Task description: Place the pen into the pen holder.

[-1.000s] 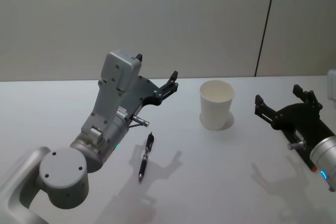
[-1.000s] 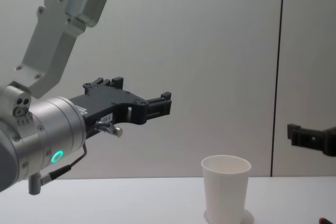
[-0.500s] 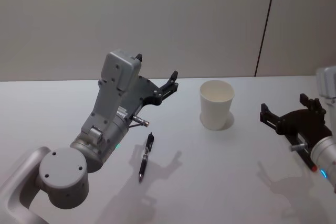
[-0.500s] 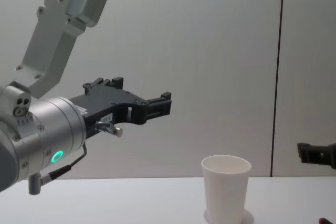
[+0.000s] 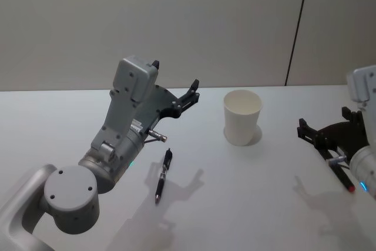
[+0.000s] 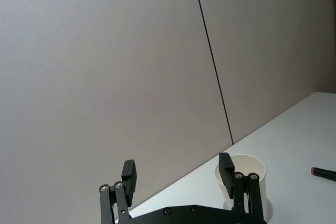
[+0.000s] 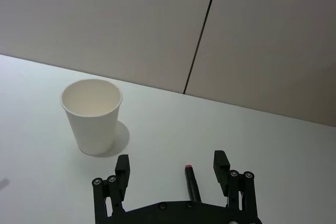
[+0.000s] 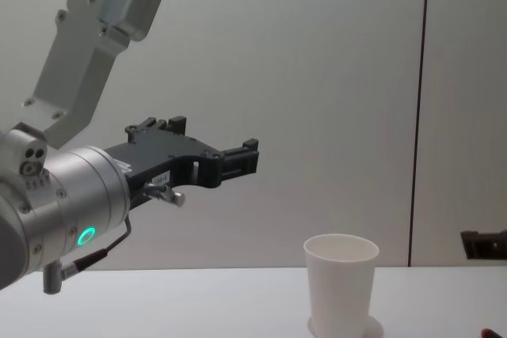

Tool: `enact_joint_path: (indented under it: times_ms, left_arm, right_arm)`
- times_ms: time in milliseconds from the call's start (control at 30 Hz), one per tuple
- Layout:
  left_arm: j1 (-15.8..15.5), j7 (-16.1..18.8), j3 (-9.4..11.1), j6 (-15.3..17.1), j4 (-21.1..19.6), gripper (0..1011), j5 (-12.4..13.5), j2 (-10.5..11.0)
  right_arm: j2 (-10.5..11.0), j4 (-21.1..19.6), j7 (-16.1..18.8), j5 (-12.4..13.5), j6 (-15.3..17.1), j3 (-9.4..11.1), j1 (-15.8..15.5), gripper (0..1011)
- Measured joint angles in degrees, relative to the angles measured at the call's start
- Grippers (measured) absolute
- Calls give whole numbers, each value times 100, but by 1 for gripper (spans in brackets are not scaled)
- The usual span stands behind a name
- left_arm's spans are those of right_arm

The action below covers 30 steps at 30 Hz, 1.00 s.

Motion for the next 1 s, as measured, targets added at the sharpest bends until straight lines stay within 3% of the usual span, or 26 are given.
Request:
enact_joint_path:
  times_ms: [500,1000]
  left_arm:
    - [0,0,0,0,0,1003,0,0]
    - [0,0,0,0,0,1003,0,0]
  right_arm:
    - [-236,722,173,-385,427,23,579,1001]
    - [-431,1513,462,-497,887,112,1175,1002]
